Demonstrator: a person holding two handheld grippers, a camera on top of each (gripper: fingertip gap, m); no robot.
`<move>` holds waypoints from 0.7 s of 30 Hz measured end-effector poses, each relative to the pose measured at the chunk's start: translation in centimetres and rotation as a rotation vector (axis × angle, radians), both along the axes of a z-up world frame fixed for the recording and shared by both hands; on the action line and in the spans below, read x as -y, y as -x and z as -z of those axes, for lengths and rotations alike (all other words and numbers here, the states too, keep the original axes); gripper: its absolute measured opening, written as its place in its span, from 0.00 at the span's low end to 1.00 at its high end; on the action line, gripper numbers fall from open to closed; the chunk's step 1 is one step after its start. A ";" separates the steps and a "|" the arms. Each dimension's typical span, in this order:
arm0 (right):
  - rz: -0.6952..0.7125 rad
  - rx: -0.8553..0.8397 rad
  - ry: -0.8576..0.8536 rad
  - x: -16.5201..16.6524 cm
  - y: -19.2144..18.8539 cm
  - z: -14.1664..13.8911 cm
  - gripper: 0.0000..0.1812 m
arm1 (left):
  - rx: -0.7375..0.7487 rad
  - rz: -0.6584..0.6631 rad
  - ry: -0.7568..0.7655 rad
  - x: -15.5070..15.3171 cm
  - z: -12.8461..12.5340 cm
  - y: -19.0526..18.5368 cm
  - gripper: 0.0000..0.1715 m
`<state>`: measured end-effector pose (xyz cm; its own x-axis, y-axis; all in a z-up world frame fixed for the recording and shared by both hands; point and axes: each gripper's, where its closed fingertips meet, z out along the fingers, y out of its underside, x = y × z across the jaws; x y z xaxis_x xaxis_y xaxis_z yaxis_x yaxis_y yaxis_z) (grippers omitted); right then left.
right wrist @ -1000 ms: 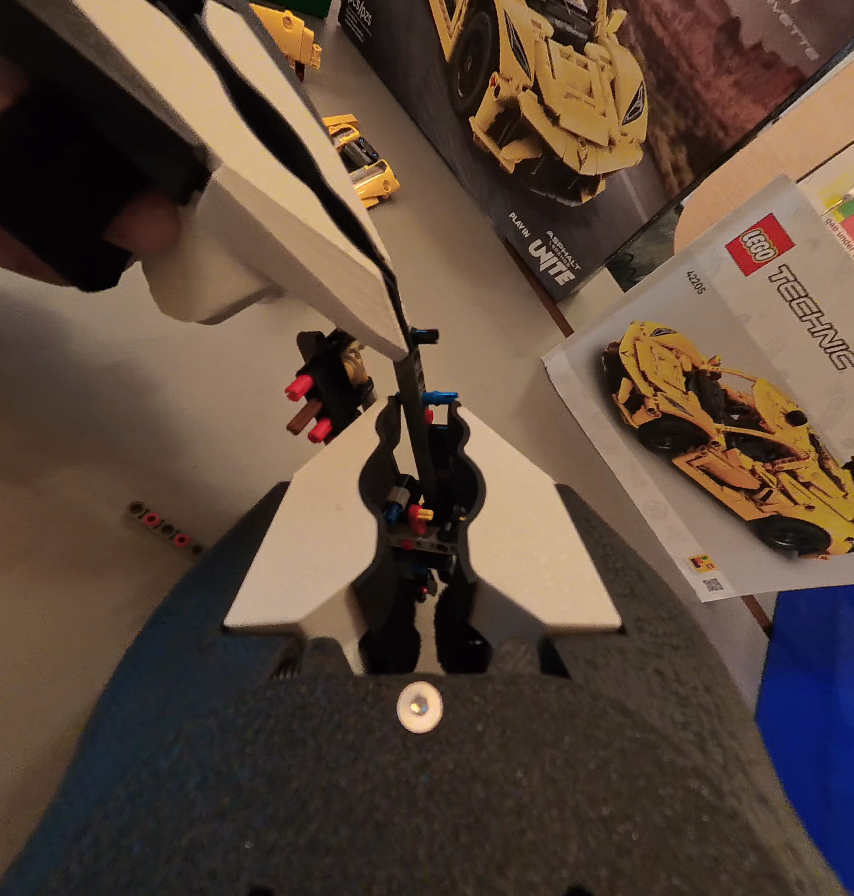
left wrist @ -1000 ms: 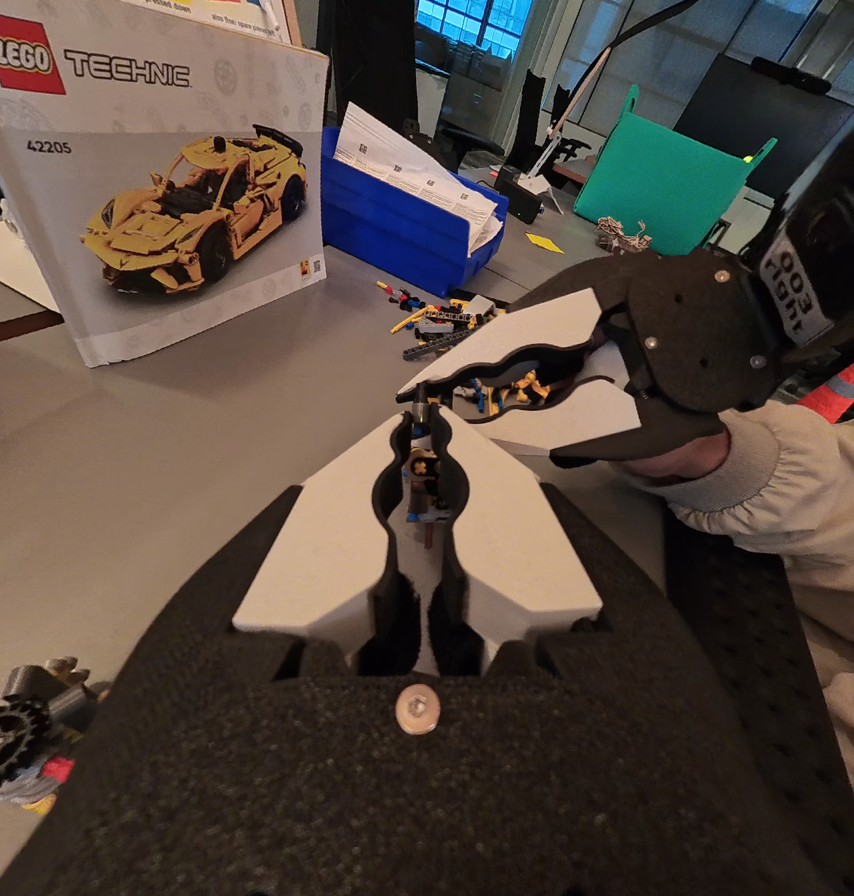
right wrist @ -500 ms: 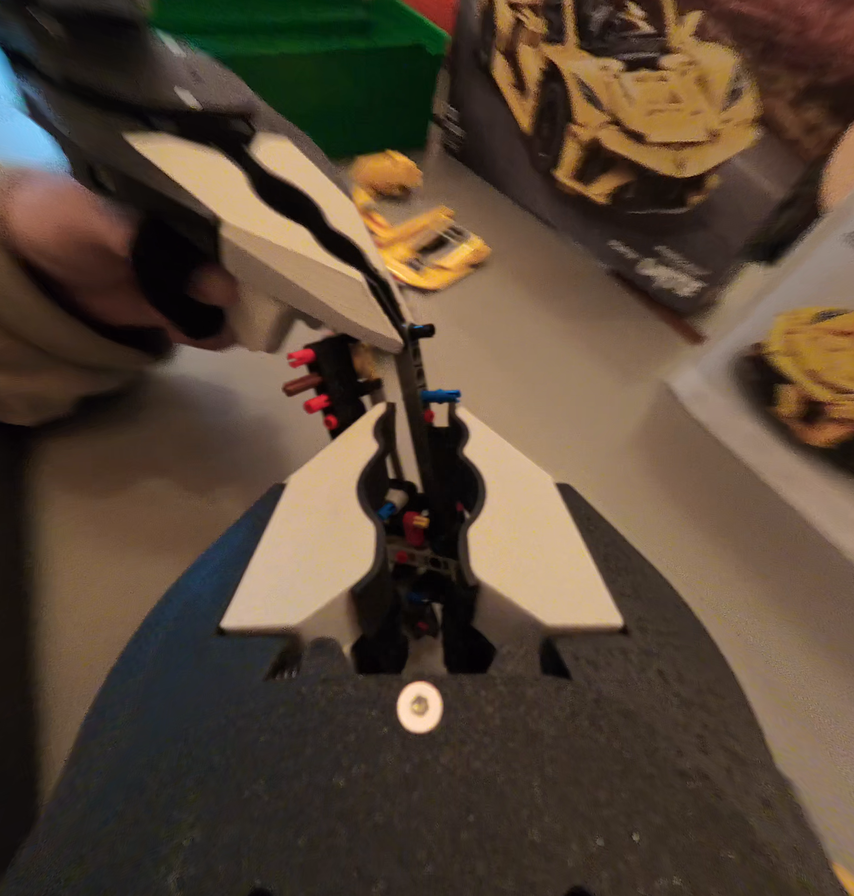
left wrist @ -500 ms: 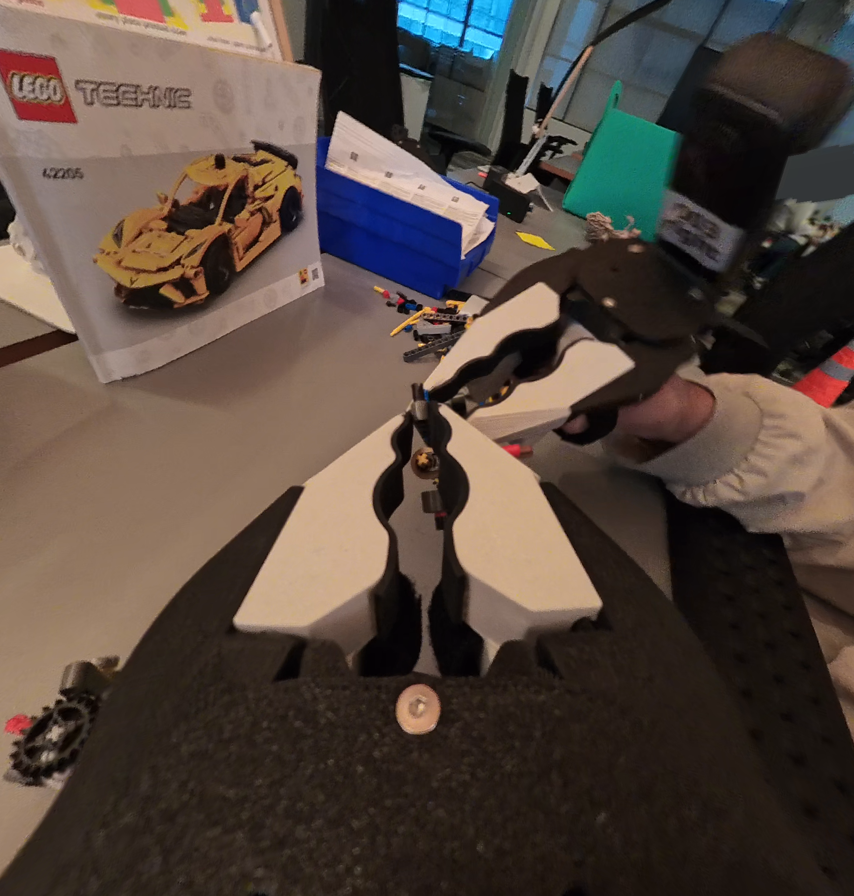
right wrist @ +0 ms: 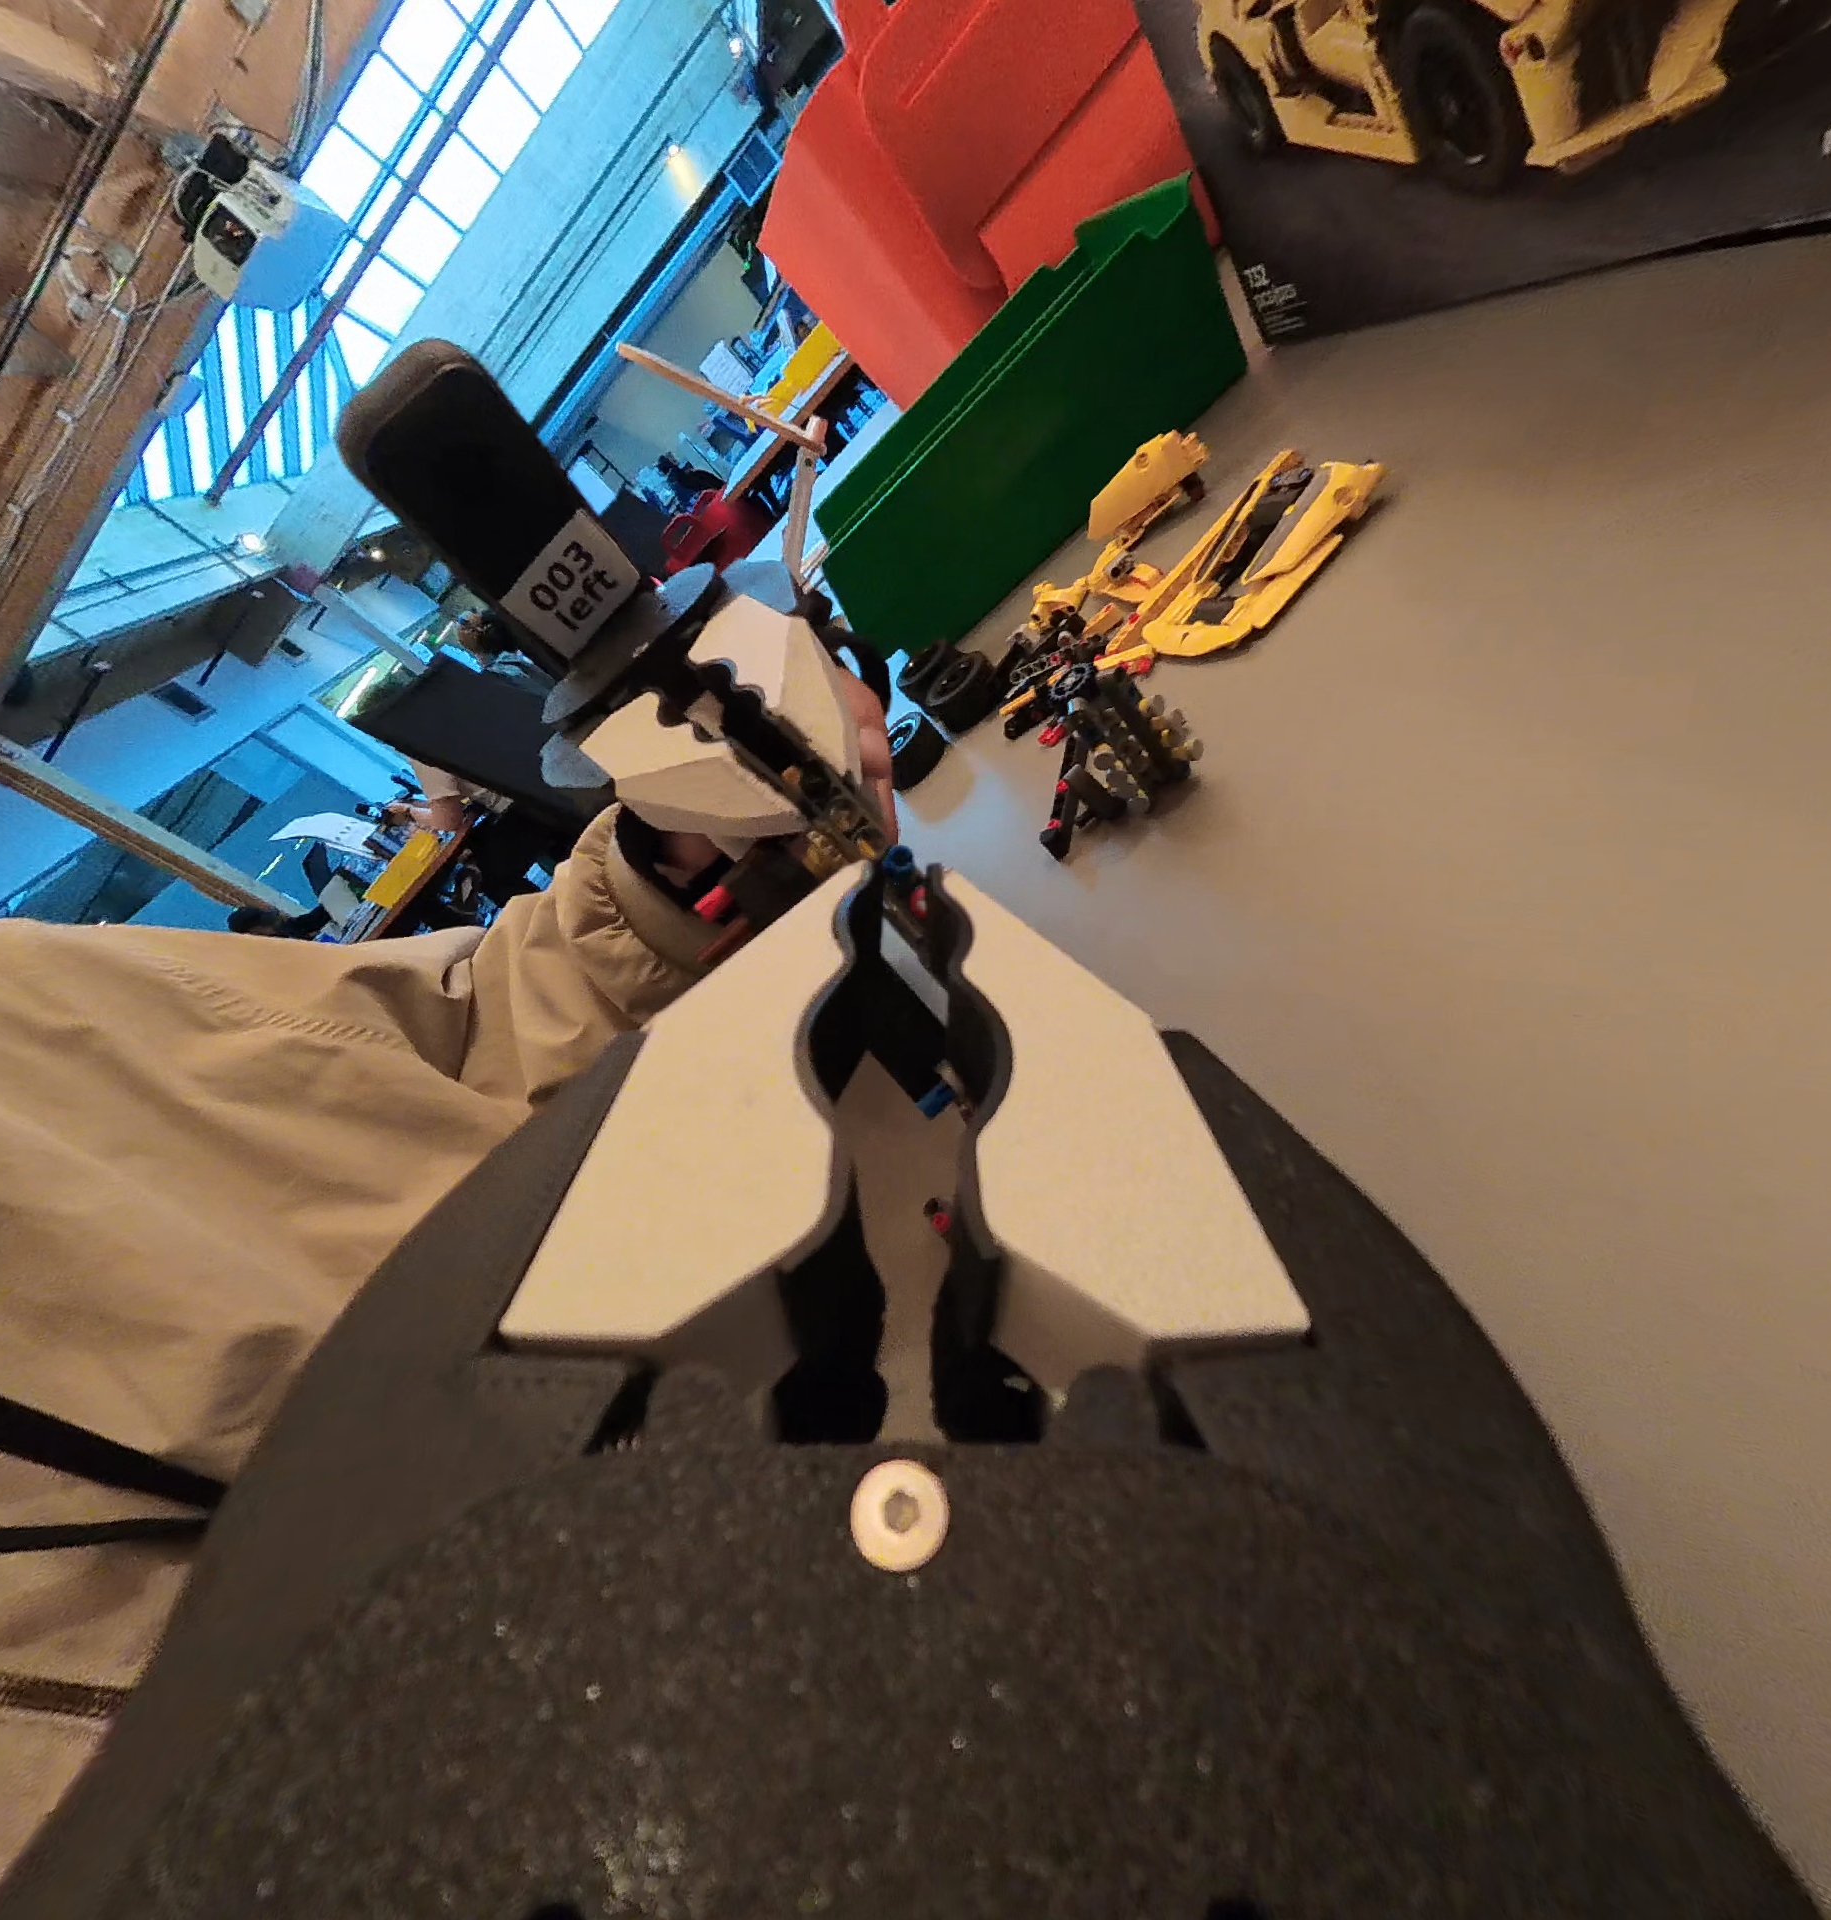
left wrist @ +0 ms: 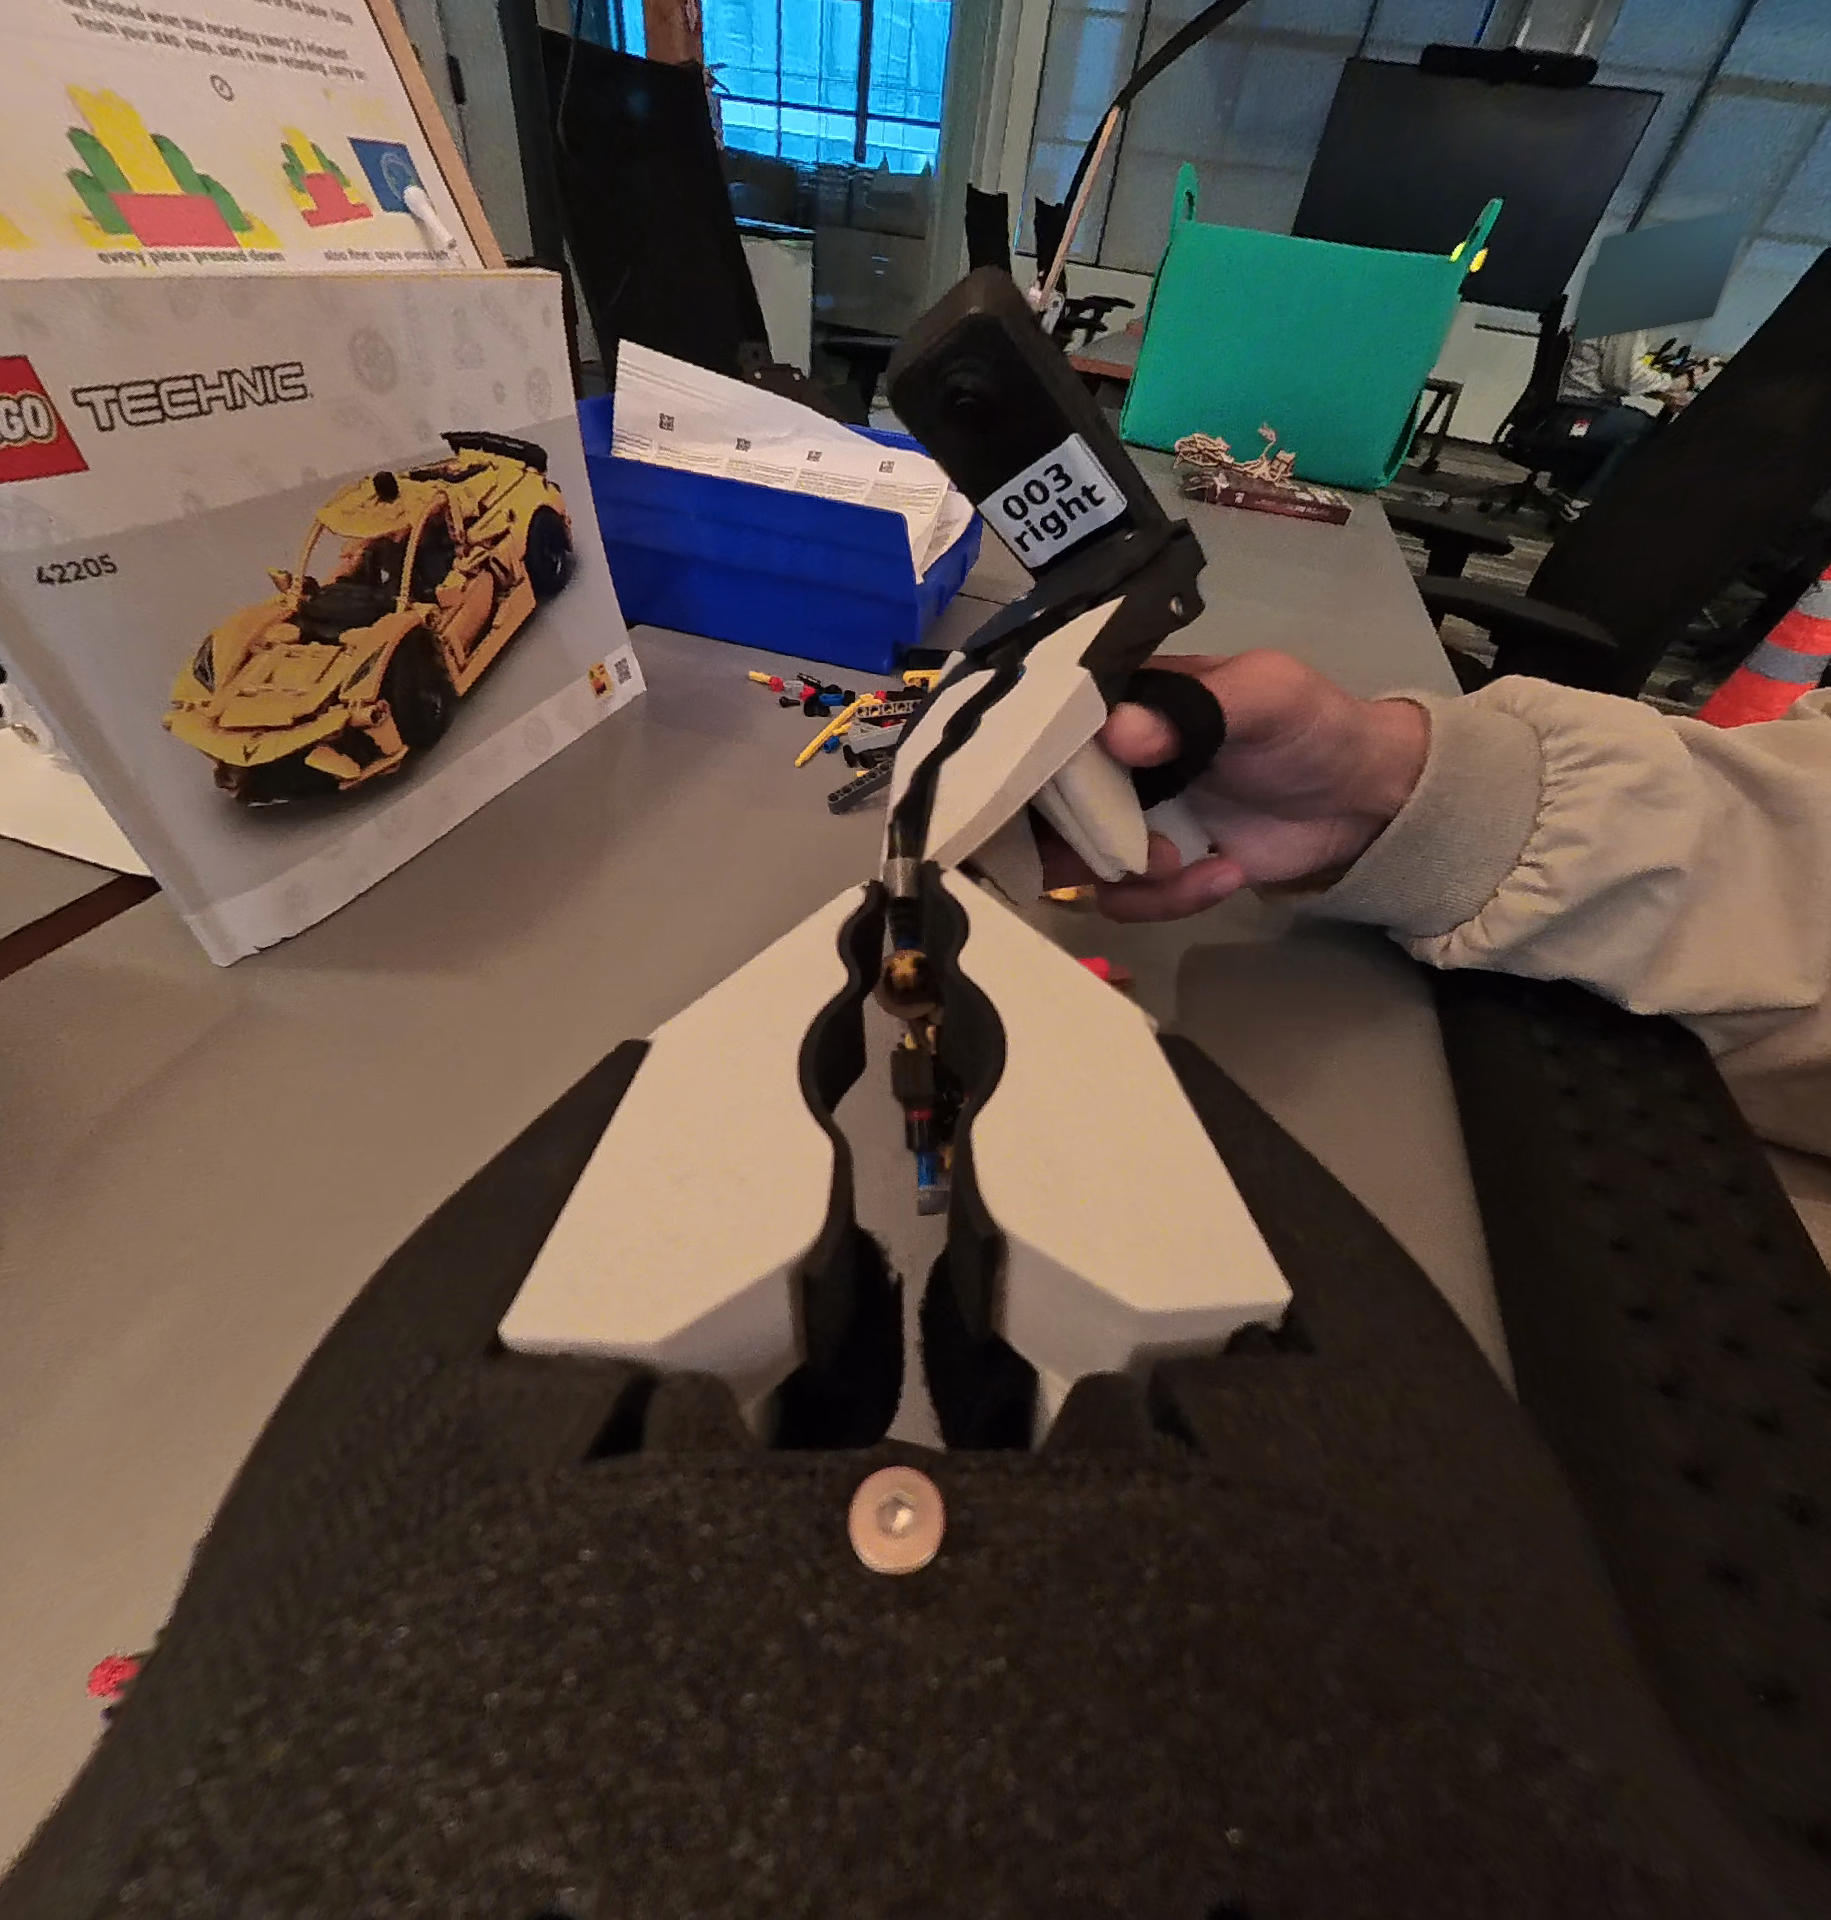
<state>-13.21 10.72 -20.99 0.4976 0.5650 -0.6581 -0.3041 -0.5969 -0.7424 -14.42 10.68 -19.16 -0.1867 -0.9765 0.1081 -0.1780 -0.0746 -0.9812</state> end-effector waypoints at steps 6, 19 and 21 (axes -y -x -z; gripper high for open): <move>0.038 0.104 -0.016 0.0 0.1 0.3 0.07 | -0.005 0.006 -0.029 0.3 -0.1 0.0 0.04; -0.041 0.221 -0.164 0.9 1.6 -0.3 0.02 | -0.039 0.126 0.031 2.0 0.7 0.1 0.12; -0.027 0.301 -0.185 0.8 1.6 0.0 0.02 | -0.060 0.107 -0.022 1.9 1.3 -0.1 0.09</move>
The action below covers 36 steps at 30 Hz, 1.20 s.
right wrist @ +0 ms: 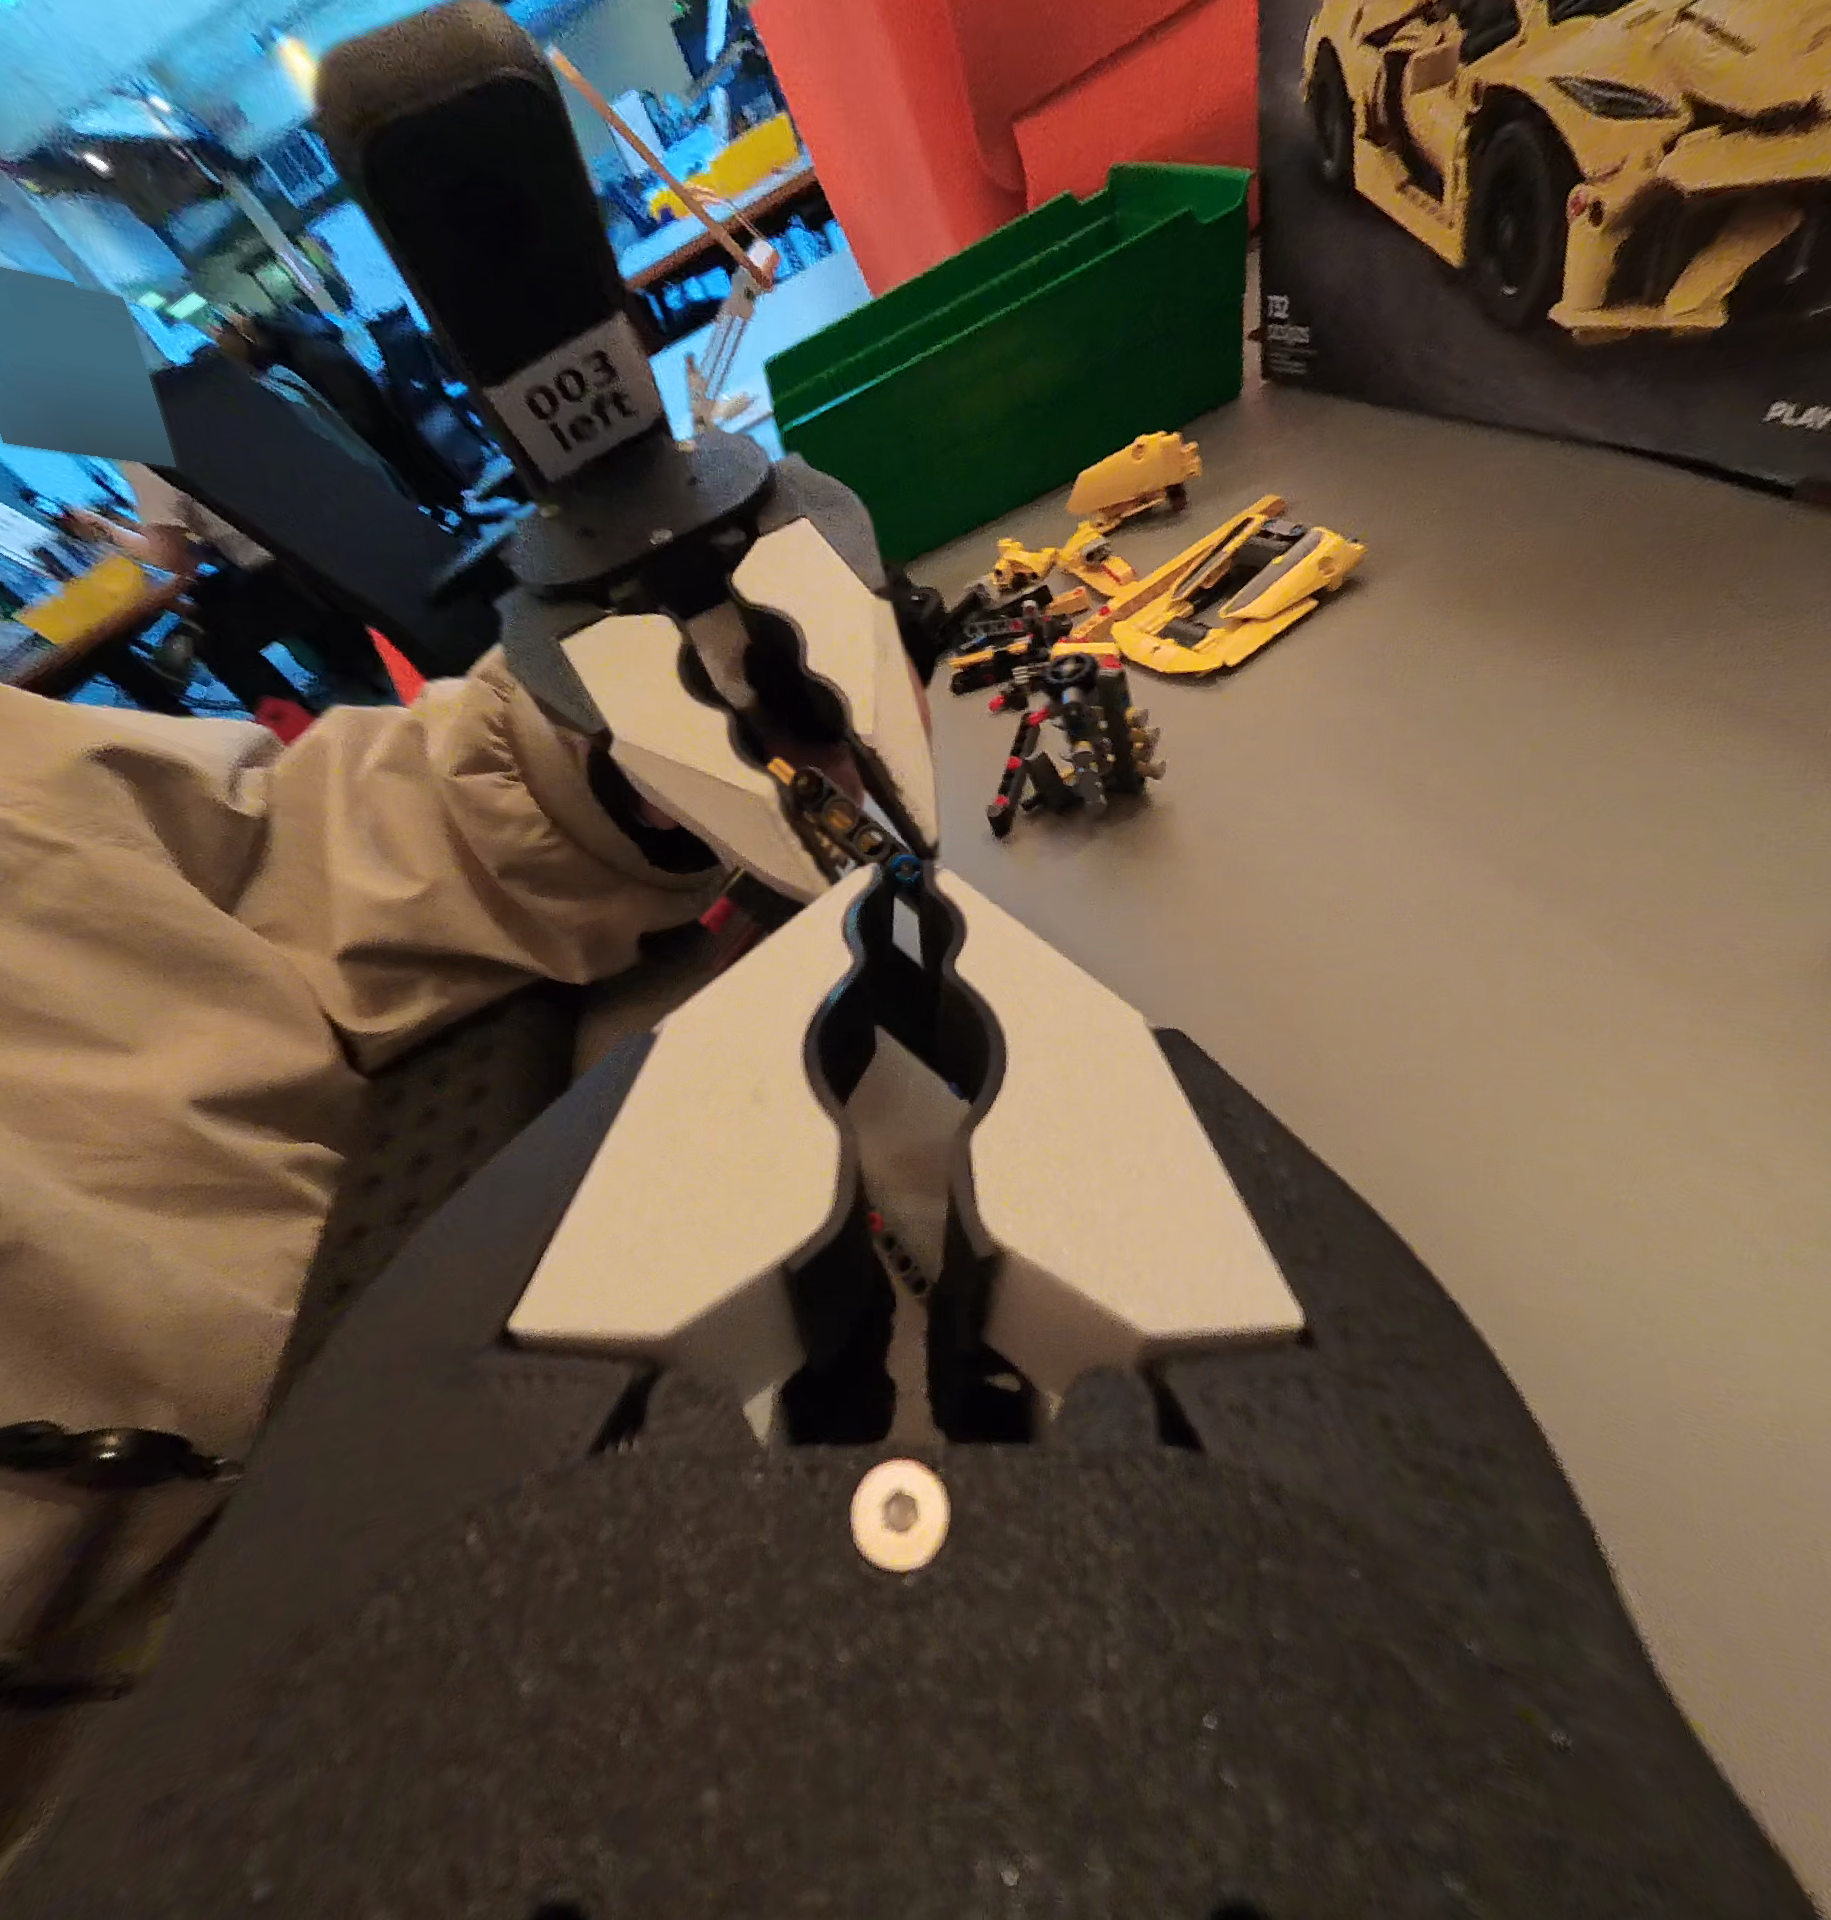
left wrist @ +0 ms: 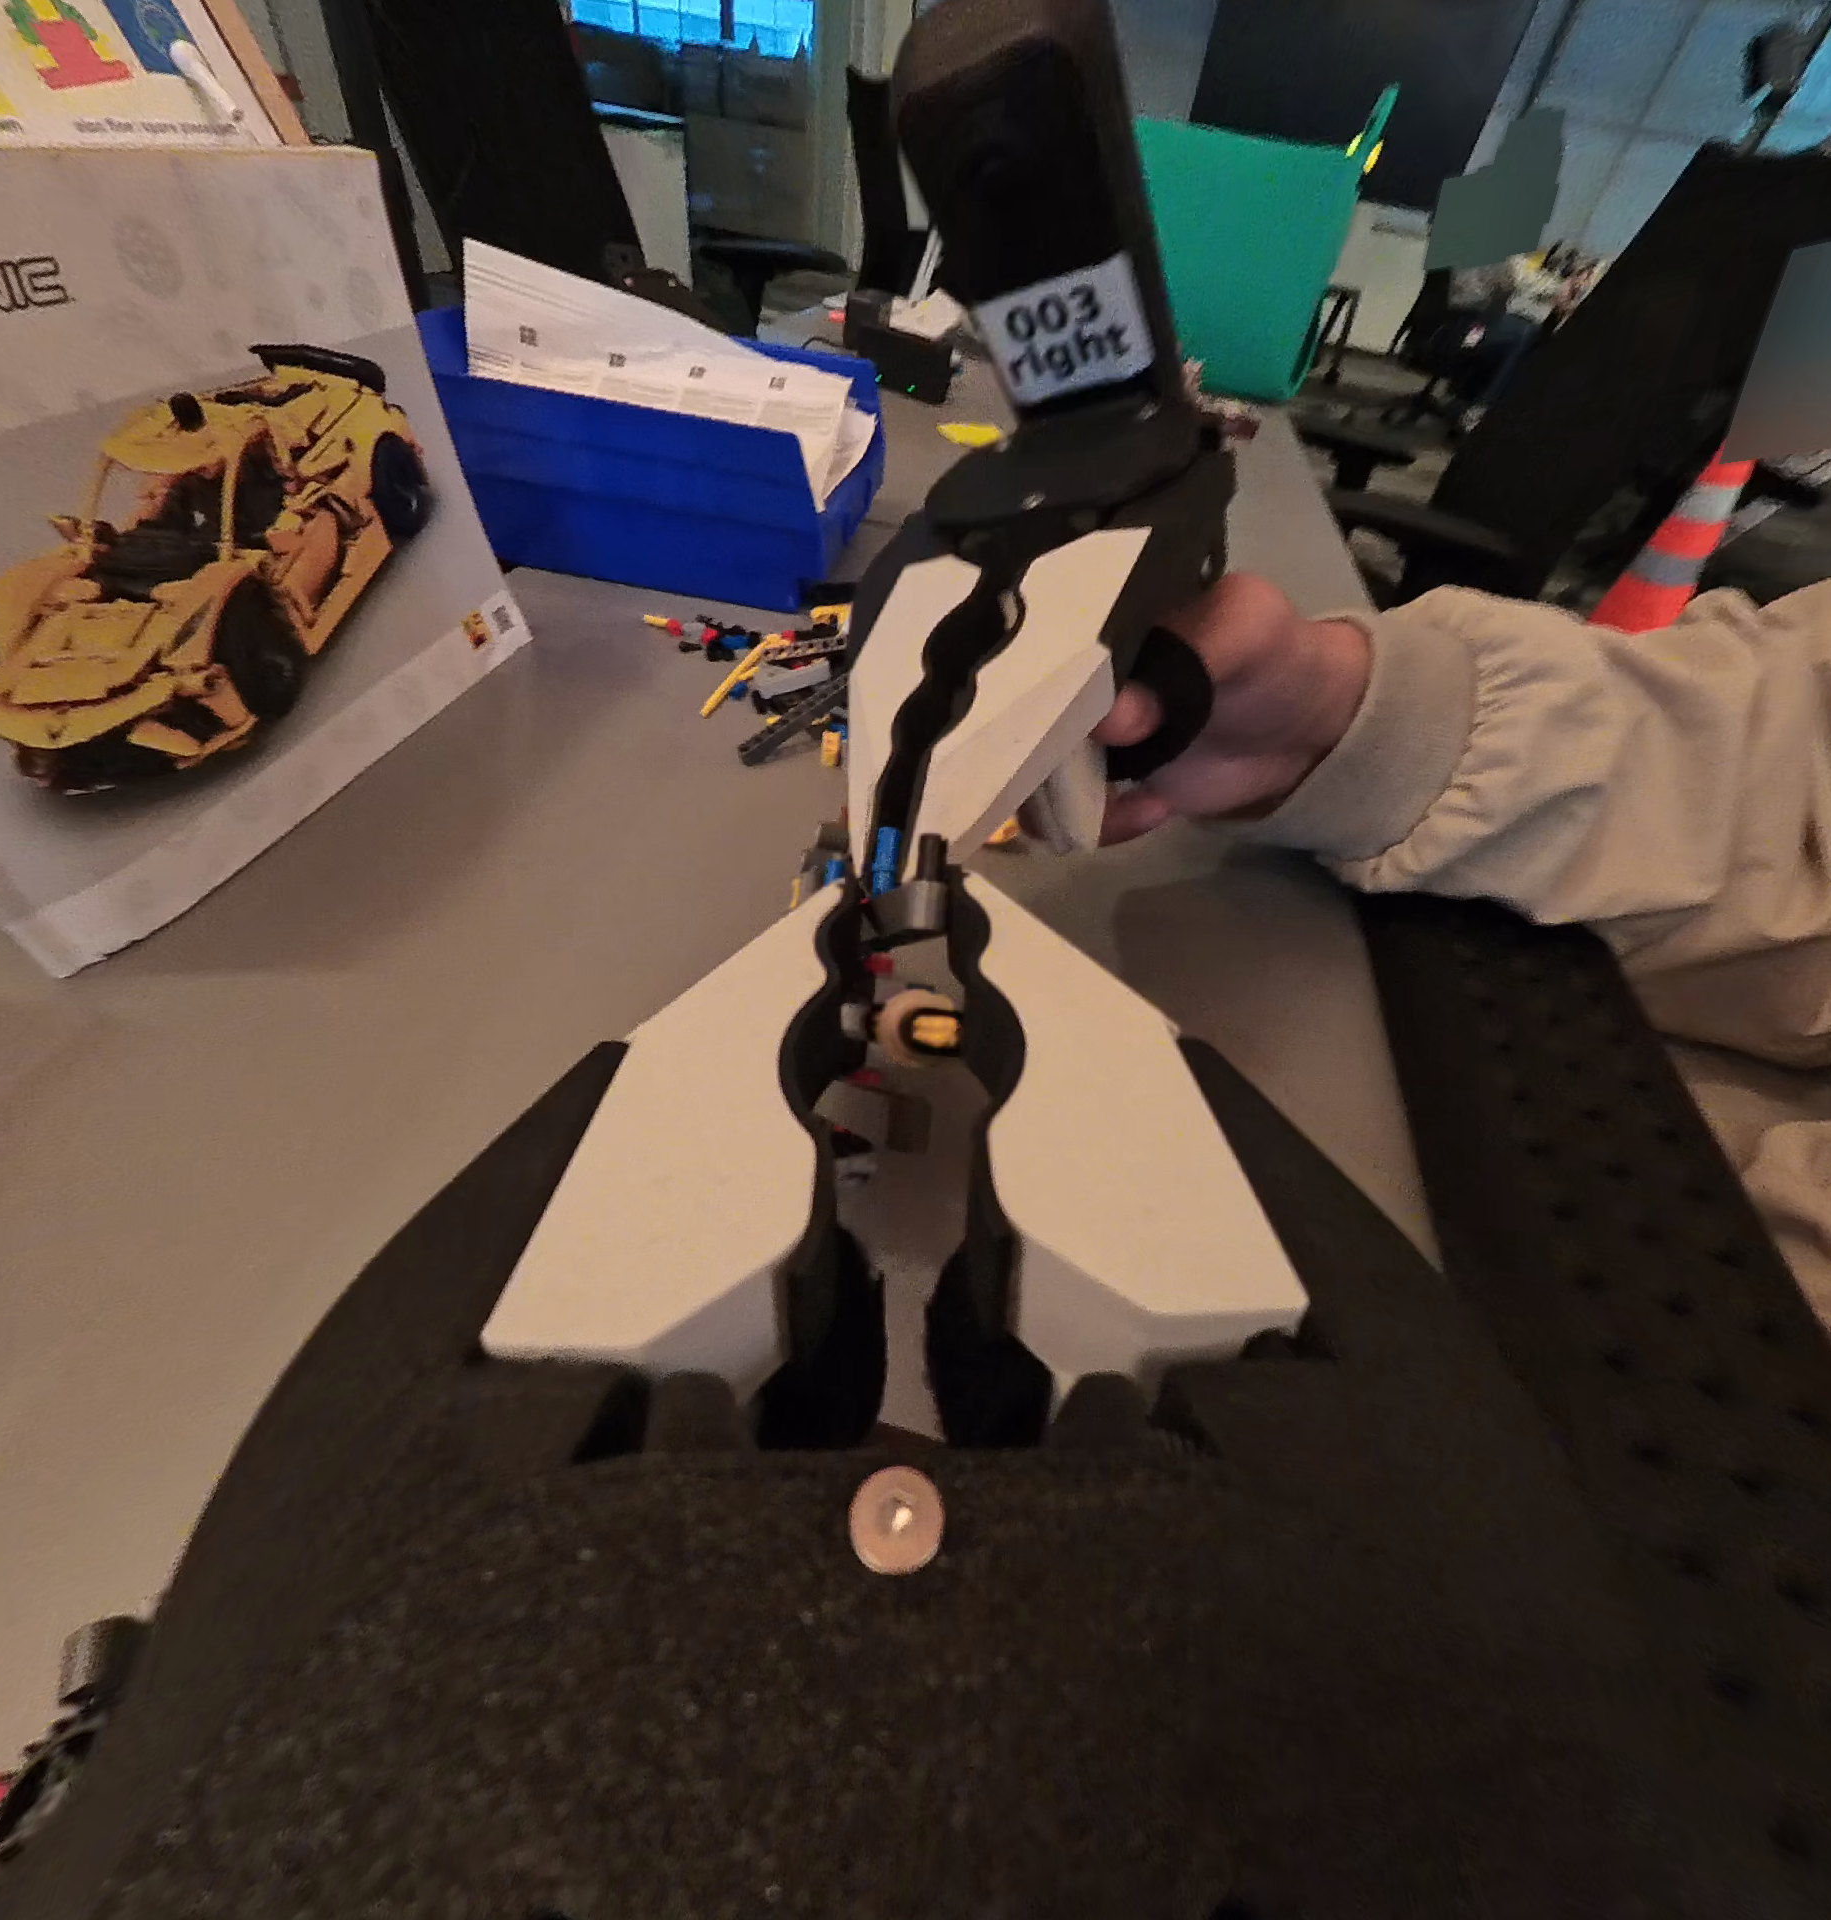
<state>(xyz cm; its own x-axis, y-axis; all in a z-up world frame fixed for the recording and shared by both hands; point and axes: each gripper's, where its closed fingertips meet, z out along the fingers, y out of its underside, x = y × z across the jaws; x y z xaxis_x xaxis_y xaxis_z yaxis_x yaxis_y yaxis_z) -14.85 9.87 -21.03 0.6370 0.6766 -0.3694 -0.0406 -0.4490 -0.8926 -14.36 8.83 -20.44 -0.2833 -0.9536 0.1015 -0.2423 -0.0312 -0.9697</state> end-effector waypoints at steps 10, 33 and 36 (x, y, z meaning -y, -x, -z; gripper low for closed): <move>0.014 -0.101 0.117 0.0 -0.1 0.6 0.02 | -0.035 -0.056 -0.228 -0.1 1.0 -0.2 0.06; 0.396 -0.119 -0.008 1.4 -12.8 -5.3 0.02 | -0.103 -0.294 -0.230 -3.3 2.9 -1.7 0.04; 0.449 0.293 0.313 4.8 -19.1 1.6 0.02 | -0.090 -0.309 -0.198 -3.6 2.7 -1.9 0.04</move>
